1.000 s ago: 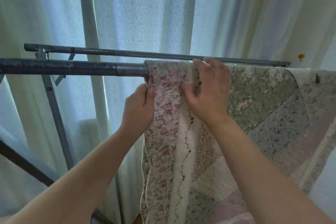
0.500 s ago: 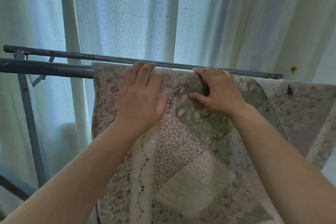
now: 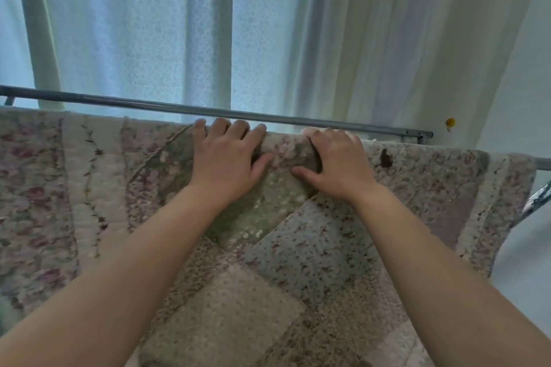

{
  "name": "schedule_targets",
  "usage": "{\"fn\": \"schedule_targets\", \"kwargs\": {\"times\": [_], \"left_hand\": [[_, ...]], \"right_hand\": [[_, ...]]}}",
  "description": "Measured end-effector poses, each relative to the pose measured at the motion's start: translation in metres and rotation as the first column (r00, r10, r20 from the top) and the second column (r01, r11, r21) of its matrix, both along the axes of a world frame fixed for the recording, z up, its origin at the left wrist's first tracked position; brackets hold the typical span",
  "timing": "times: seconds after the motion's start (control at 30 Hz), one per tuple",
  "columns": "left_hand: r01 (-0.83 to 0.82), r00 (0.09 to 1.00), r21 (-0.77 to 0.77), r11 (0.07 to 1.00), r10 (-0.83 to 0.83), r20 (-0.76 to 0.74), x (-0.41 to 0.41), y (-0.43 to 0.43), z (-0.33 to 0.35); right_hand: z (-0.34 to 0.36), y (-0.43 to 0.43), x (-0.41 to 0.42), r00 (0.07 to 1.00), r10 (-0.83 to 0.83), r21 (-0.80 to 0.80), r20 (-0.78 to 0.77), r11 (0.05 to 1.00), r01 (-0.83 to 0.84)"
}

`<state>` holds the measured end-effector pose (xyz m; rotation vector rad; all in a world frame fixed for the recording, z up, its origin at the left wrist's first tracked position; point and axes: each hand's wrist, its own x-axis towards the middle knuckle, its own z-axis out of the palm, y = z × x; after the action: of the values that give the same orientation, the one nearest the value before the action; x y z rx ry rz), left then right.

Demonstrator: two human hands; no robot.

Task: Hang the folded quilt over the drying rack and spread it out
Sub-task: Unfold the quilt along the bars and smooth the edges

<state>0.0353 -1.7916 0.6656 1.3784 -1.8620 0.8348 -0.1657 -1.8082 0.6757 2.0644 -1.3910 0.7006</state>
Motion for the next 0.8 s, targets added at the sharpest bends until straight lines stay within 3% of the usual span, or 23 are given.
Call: {"fn": "schedule_targets", "kwargs": {"times": [0.47, 0.8], "left_hand": [[0.121, 0.991, -0.16, 0.98, -0.109, 0.082, -0.097, -0.032, 0.001], [0.195, 0.972, -0.067, 0.978, -0.184, 0.144, -0.168, -0.042, 0.009]], "right_hand": [[-0.012, -0.027, -0.123, 1.0, -0.015, -0.113, 0.026, 0.993, 0.018], [-0.017, -0.042, -0.219, 0.999, -0.031, -0.169, 0.027, 0.985, 0.035]]}}
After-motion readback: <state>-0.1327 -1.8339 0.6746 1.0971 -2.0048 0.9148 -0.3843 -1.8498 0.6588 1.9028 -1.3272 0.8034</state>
